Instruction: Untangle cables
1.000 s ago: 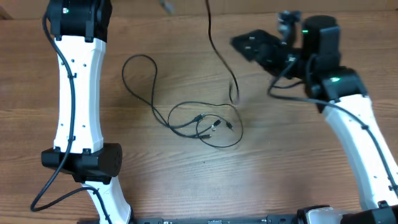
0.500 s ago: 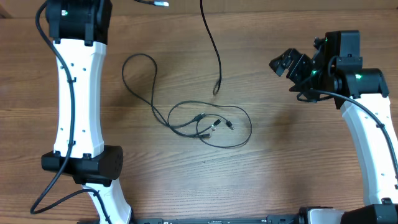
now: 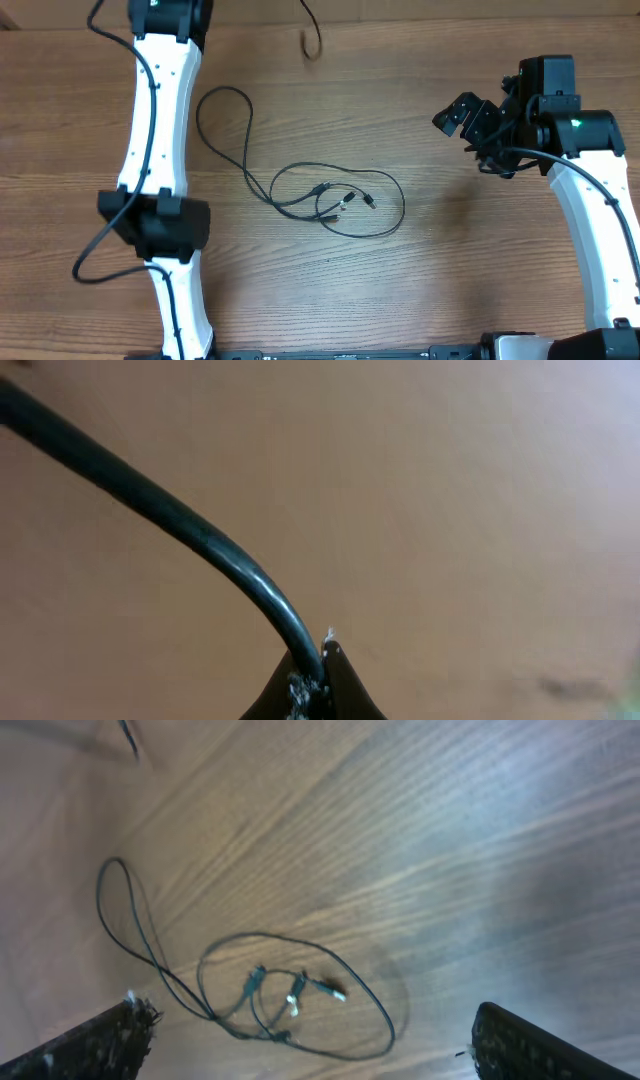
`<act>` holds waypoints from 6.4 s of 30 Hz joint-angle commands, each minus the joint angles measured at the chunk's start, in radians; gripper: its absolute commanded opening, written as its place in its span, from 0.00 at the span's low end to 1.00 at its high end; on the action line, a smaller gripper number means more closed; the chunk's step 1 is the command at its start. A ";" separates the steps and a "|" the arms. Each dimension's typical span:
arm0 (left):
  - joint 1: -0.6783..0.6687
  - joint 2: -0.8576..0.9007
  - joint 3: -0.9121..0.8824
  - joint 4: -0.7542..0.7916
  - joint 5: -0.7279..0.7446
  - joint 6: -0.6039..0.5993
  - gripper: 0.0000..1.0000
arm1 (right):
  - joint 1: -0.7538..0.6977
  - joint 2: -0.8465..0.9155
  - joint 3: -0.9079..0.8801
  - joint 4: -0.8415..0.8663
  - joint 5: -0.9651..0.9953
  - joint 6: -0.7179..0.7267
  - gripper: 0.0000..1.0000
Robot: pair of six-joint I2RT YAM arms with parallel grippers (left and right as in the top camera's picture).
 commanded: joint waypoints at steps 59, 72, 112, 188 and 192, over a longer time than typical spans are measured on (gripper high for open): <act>0.261 0.115 0.016 -1.210 0.299 1.073 1.00 | 0.076 -0.005 0.008 -0.015 0.074 -0.008 1.00; 0.075 0.123 -0.182 -0.995 -0.012 1.068 0.87 | 0.076 -0.005 0.008 0.075 0.074 -0.001 1.00; -0.049 0.136 -0.645 -0.449 -0.302 0.930 0.44 | 0.076 -0.005 0.008 0.075 0.074 0.000 1.00; 0.315 -0.460 -0.418 -0.701 -0.394 0.492 0.04 | 0.076 -0.005 0.008 0.075 0.074 -0.001 1.00; 0.403 -0.377 -0.418 -0.739 -0.407 0.435 0.04 | 0.076 -0.005 0.008 0.075 0.074 -0.001 1.00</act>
